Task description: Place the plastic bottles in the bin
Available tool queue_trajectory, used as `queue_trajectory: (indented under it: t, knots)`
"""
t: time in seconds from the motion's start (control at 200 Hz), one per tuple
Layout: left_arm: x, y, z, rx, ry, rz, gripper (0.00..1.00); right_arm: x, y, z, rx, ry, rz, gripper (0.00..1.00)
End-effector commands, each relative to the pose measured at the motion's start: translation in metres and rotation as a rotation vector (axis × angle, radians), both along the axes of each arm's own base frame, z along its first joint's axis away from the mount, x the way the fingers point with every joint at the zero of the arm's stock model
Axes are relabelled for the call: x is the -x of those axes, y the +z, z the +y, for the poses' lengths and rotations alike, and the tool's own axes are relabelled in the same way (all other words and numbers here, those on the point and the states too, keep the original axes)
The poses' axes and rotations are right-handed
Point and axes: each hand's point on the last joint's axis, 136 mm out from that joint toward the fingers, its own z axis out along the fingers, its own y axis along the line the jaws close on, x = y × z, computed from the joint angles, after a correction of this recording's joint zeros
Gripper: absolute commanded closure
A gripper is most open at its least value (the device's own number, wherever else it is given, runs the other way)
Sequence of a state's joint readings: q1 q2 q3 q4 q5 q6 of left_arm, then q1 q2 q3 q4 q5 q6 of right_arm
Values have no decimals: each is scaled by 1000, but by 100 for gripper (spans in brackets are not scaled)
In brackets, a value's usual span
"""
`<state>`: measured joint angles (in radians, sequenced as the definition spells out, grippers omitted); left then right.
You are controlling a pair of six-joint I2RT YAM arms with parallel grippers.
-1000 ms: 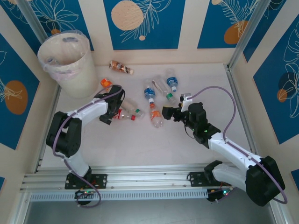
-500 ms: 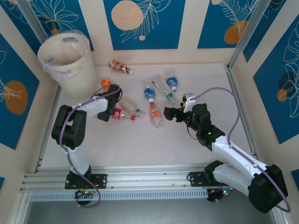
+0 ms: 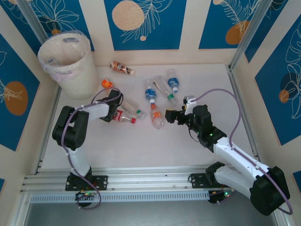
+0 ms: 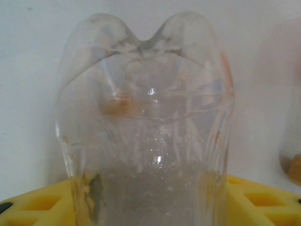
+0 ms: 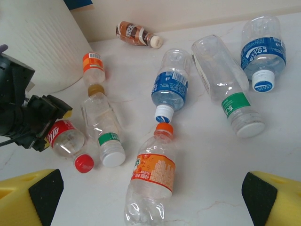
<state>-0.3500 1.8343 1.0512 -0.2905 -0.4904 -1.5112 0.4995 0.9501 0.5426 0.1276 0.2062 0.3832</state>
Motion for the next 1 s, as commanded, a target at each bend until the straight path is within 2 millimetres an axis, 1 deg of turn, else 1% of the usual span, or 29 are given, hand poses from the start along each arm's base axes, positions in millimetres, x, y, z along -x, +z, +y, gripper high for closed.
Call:
queue_trajectory:
  t: [0.0,0.105,0.19,0.23,0.355,0.415,0.465,0.595,0.705,0.78,0.895,0.995]
  knots:
    - [-1,-1,6,-48,-83,-70,42,-5,15,0,-17,-8,-53,1]
    - [3,8,7,-81,-170,-131,47,-9,17,5,-29,4,-48,1]
    - [10,12,7,-97,-226,-136,48,-13,19,10,-31,19,-38,0]
    - [12,13,3,-95,-266,-136,48,-15,21,12,-32,22,-38,0]
    - [18,18,-13,-59,-412,-128,54,-24,27,13,-36,6,-59,0]
    - [22,25,-17,-52,-454,-137,57,-28,32,12,-49,-9,-85,1]
    - [23,36,-21,-58,-497,-159,57,-31,35,10,-69,-27,-107,1]
    - [29,73,-23,-117,-599,-197,56,-40,45,7,-137,-46,-135,0]
    - [34,100,-30,-138,-691,-260,57,-43,49,15,-174,-10,-117,0]
    - [37,118,-42,-134,-789,-314,57,-42,54,23,-198,30,-111,0]
    - [45,147,-64,-125,-954,-407,58,-40,55,33,-198,78,-111,0]
    - [52,174,-80,-133,-1080,-489,58,-52,51,36,-219,47,-82,0]
